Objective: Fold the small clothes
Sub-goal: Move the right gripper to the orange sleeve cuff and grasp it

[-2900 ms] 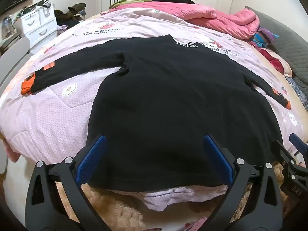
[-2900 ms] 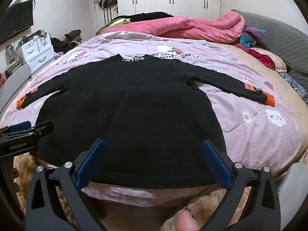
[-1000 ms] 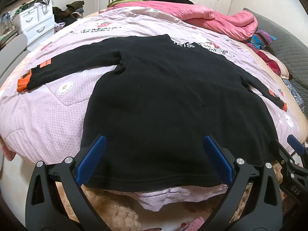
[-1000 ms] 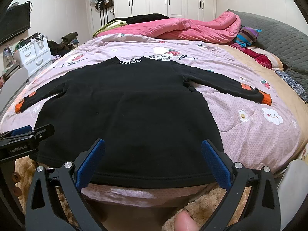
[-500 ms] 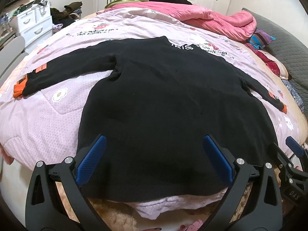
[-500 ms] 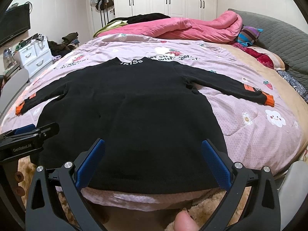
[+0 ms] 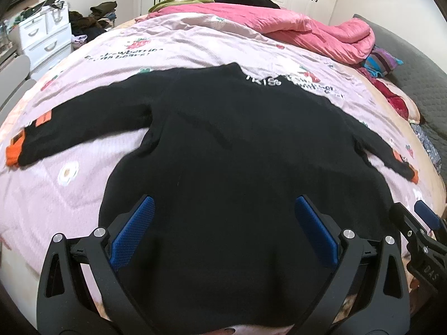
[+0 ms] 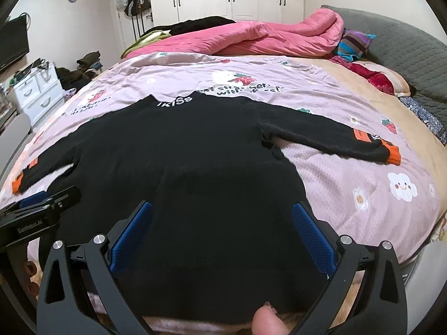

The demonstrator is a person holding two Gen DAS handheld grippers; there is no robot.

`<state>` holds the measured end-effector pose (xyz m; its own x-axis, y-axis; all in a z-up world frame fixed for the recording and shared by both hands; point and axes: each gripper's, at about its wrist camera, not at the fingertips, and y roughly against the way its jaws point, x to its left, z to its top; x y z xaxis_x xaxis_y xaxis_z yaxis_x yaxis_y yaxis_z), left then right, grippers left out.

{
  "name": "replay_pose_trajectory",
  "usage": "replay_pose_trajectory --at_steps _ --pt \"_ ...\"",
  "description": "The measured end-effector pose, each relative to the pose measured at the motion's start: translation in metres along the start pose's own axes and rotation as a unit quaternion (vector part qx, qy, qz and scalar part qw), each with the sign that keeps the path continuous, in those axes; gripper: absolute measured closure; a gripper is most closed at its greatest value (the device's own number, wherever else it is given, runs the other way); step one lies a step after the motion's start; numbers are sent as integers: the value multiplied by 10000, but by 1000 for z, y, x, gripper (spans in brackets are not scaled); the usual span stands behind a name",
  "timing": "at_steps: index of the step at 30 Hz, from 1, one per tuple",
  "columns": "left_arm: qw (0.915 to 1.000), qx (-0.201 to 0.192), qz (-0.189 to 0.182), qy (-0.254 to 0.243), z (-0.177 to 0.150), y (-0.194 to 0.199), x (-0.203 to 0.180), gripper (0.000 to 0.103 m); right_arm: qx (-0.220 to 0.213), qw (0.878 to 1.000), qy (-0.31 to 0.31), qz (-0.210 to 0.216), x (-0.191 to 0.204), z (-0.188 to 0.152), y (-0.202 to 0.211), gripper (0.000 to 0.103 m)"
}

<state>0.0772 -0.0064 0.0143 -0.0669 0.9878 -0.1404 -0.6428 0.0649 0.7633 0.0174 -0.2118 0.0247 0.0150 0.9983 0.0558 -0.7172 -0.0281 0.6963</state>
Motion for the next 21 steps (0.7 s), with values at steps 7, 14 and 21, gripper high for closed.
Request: replay_pose_trajectory --at_steps 7,14,21 --pt "9999 -55 -122 -24 33 -11 -8 8 12 9995 -313 28 -13 38 -20 4" --pt "9999 -33 -74 -109 59 -32 -14 8 121 9974 -706 -27 -32 72 -47 4" --pt "9998 29 -92 -145 84 -57 -20 8 97 9934 -1060 -428 -66 99 -73 4"
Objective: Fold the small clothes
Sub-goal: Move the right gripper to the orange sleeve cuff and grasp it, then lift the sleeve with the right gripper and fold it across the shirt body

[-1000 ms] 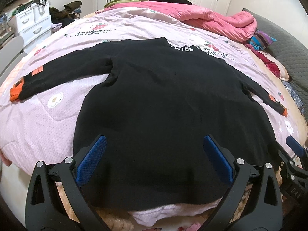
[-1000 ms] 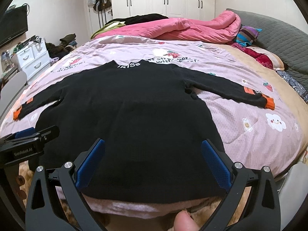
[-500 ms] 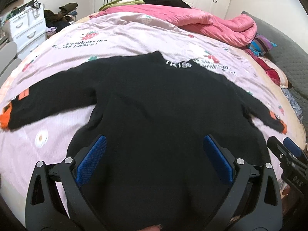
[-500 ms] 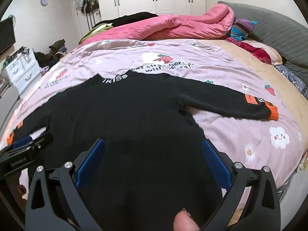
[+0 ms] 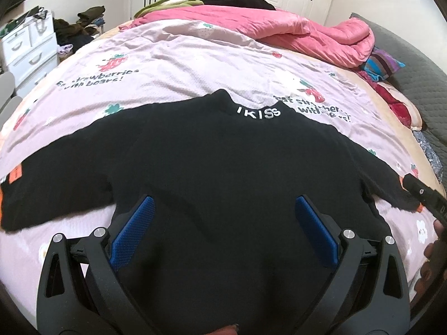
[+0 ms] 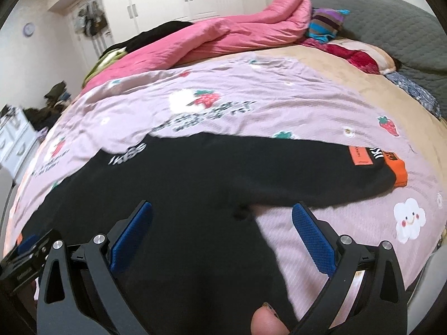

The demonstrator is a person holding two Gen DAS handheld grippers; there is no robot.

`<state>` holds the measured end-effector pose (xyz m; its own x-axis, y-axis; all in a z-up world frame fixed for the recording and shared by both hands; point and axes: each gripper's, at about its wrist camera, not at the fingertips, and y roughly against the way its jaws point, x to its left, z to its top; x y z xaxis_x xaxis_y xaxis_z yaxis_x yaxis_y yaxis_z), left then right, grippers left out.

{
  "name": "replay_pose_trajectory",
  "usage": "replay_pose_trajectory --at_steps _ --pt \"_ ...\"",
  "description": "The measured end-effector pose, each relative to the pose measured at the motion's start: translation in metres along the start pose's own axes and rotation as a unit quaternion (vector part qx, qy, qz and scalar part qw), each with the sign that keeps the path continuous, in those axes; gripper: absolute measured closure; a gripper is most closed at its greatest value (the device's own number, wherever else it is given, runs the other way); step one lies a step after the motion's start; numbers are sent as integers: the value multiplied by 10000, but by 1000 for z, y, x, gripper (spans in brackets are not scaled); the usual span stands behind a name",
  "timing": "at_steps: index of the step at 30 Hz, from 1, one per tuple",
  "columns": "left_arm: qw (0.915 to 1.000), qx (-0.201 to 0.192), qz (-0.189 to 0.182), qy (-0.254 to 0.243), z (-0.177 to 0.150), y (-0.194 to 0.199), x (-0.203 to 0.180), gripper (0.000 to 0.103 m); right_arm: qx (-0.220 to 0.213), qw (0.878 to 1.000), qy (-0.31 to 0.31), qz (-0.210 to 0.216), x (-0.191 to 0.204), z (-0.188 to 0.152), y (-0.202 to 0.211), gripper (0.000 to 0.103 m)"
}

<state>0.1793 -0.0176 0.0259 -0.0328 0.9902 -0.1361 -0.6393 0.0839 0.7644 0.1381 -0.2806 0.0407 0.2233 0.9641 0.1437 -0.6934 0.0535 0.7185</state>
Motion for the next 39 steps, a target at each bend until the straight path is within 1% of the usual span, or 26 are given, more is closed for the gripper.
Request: replay_pose_trajectory --at_steps 8,14,18,21,23,25,29,32,34,35,36,37,38,39 --pt "9998 72 26 -168 22 -32 -13 8 7 9978 -430 -511 -44 18 -31 4" --pt "9994 126 -115 -297 31 -50 -30 8 4 9927 -863 -842 -83 18 -42 4" --pt "9988 160 -214 -403 32 -61 -40 8 18 9854 -1263 -1140 -115 17 -48 4" --pt "9984 198 -264 -453 31 -70 -44 8 101 9756 -1648 -1444 -146 12 -55 4" --pt "9983 204 -273 -472 30 -75 -45 8 180 9704 -1846 -1545 -163 9 -59 4" --pt "9982 202 -273 -488 31 -79 -45 8 276 9644 -2116 -1564 -180 5 -63 4" --pt "9985 172 -271 -454 34 -81 -41 8 422 9542 -2634 -1353 -210 1 -73 4" --pt "9985 124 -282 -460 37 -81 -38 8 467 9486 -2841 -1317 -224 2 -81 4" --pt "9987 103 -285 -417 40 -81 -34 8 396 9469 -2913 -1305 -232 3 -85 4" --pt "9988 90 -282 -382 41 -81 -30 8 359 9455 -2981 -1263 -236 3 -87 7" --pt "9990 84 -271 -353 42 -81 -28 8 315 9425 -3081 -1257 -241 3 -89 12" --pt "9991 86 -271 -301 44 -81 -24 8 276 9387 -3176 -1311 -246 3 -90 24" --pt "9993 86 -282 -248 44 -81 -20 8 243 9370 -3231 -1307 -248 3 -92 29" --pt "9994 75 -285 -192 46 -81 -17 8 192 9355 -3297 -1256 -251 3 -92 30"
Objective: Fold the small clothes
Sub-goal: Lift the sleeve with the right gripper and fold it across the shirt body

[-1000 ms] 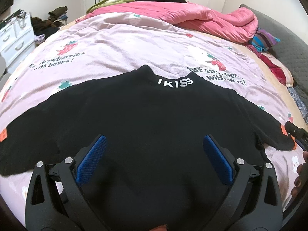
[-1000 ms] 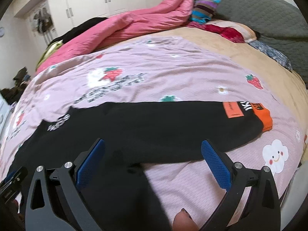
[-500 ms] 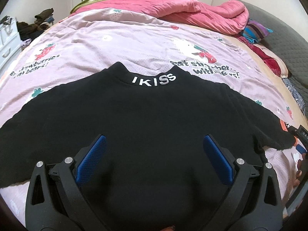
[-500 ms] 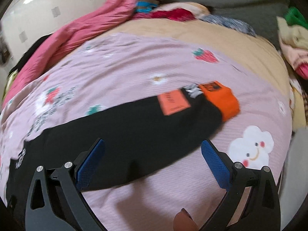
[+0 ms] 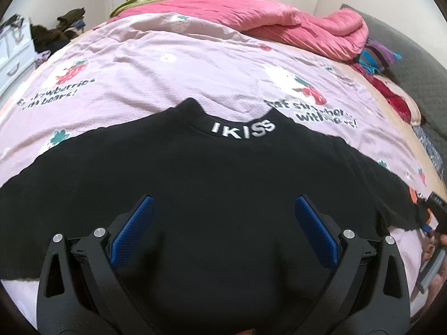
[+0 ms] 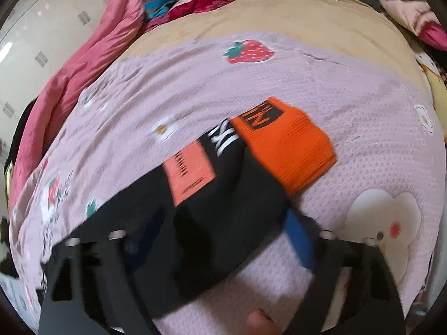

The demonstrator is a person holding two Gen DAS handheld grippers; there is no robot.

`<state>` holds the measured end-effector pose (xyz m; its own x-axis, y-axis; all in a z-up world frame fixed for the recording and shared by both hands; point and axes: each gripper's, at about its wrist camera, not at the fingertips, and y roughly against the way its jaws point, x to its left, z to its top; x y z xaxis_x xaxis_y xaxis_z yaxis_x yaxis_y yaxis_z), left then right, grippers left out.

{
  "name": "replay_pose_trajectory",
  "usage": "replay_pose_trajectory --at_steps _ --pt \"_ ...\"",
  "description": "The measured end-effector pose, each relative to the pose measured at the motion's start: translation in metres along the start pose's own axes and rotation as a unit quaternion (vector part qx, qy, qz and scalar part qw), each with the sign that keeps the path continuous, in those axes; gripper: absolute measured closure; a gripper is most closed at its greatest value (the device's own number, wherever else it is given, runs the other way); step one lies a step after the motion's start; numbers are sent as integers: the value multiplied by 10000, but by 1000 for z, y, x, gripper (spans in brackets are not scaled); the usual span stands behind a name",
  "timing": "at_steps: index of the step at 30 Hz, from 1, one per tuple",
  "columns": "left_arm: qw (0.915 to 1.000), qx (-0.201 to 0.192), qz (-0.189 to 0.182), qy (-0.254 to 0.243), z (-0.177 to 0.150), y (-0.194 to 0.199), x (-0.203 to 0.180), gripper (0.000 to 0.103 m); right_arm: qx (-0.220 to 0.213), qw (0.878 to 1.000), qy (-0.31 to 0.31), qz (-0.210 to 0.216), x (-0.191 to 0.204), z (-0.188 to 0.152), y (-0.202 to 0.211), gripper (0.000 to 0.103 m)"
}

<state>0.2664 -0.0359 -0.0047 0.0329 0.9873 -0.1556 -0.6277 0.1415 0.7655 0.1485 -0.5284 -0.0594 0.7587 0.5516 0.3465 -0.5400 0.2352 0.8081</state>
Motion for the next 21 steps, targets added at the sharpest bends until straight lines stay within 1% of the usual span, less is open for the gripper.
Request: replay_pose_trajectory --at_steps 4,5,6,8,9,10,11,14,17,18,21 --pt "9999 -49 34 162 3 3 13 8 -32 9992 -263 296 0 8 -1 38" --pt "9998 -64 45 191 4 4 15 8 -65 9991 -251 331 3 9 0 44" --pt "9997 -78 52 222 4 5 17 8 -112 9991 -237 335 4 9 2 49" --pt "9995 -98 45 283 5 6 21 8 -174 9986 -304 386 5 9 3 67" --pt "9995 -100 43 307 5 7 23 8 -180 9980 -363 477 5 9 4 73" --pt "9993 -110 48 342 6 8 26 8 -184 9975 -411 537 4 9 5 83" --pt "9992 -118 50 369 6 8 27 8 -199 9969 -447 613 4 10 6 88" --pt "9989 -151 2 450 8 12 32 8 -353 9938 -456 954 6 11 20 94" --pt "9985 -206 -95 492 9 19 33 8 -528 9900 -278 1277 18 9 36 94" --pt "9983 -241 -170 509 10 22 34 8 -582 9877 -155 1440 25 7 43 94" --pt "9972 -282 -395 572 9 27 33 8 -728 9821 161 1730 42 -1 60 94"
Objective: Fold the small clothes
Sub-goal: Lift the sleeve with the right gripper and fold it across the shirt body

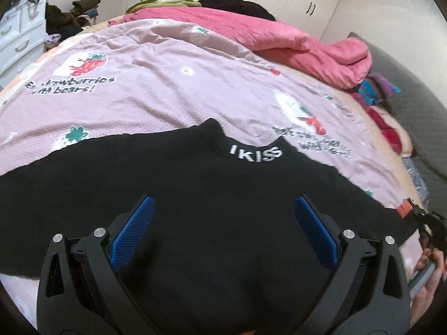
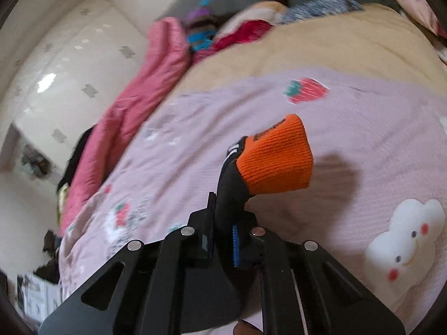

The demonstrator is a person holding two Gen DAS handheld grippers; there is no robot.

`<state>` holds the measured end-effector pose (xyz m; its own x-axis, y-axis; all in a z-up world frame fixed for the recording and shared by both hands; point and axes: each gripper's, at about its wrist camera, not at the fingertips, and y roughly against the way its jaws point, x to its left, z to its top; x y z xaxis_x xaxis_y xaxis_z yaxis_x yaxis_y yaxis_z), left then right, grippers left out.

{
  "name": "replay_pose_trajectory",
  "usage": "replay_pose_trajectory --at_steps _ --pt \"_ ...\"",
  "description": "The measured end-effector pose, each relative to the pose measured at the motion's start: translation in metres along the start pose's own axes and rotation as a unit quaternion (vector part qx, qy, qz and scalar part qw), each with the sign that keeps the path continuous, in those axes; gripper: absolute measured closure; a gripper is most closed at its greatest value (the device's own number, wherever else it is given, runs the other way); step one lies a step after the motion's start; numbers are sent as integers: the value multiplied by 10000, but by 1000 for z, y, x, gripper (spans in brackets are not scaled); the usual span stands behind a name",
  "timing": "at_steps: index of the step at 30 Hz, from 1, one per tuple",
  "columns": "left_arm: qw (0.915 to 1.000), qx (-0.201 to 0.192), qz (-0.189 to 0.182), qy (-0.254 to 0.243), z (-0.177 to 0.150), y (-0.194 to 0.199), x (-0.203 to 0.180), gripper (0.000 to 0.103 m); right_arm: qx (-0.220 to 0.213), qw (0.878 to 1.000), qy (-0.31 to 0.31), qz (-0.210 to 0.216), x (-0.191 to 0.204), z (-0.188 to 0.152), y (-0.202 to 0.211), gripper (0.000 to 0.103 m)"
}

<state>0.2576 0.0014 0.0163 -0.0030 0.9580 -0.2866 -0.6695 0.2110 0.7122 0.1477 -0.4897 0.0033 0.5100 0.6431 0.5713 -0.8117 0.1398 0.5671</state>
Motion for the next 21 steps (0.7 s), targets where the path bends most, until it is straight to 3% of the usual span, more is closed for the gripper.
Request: replay_pose_trajectory --at_steps 4,12,19,21 --pt "9999 50 -94 -38 0 4 -3 8 84 9980 327 538 35 -12 10 94" --pt "9993 84 -353 42 0 8 -1 8 249 9869 1051 1200 97 -42 21 94" --pt "9958 266 -722 497 0 6 12 8 446 9721 1768 1474 144 -76 19 94" --pt "9964 249 -653 484 -1 6 13 8 548 9674 1934 1539 153 -86 17 94"
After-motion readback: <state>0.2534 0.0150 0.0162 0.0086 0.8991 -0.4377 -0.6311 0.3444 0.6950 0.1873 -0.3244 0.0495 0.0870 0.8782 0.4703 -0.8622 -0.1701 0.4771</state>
